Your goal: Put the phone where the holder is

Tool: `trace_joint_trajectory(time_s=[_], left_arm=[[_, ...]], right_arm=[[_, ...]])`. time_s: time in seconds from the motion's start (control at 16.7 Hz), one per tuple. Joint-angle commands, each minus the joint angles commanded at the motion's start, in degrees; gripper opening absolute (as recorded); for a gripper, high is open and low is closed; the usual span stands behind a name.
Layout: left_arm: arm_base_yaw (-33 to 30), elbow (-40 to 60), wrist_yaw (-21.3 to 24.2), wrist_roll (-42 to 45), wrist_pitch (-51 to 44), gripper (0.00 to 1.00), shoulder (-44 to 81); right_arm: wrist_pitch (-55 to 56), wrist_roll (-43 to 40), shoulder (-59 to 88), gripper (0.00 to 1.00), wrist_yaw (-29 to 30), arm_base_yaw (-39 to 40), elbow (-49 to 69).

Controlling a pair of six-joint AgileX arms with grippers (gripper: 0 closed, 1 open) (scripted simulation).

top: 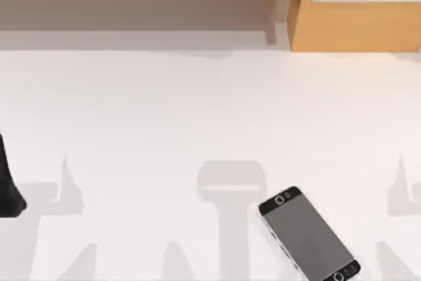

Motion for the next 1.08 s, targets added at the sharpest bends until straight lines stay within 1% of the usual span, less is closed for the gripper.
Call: trace_joint_trajectory(time_s=[0.24, 0.48, 0.66, 1.08], left_arm=[[0.0, 0.0, 0.0, 0.0, 0.0, 1.0, 0.0], [0.0, 0.0, 0.0, 0.0, 0.0, 1.0, 0.0], [0.0, 0.0, 0.0, 0.0, 0.0, 1.0, 0.0], [0.0, 0.0, 0.0, 0.0, 0.0, 1.0, 0.0]], right_arm=[[-1.41, 0.32, 1.84, 1.0, -0.06, 1.09, 1.69], [-8.75, 1.99, 12.84, 1.0, -0.13, 6.57, 10.57], [-17.04, 3.67, 27.26, 1.0, -0.05, 12.54, 20.22], [-39.26, 7.75, 68.23, 1.0, 0.26, 28.14, 44.42]])
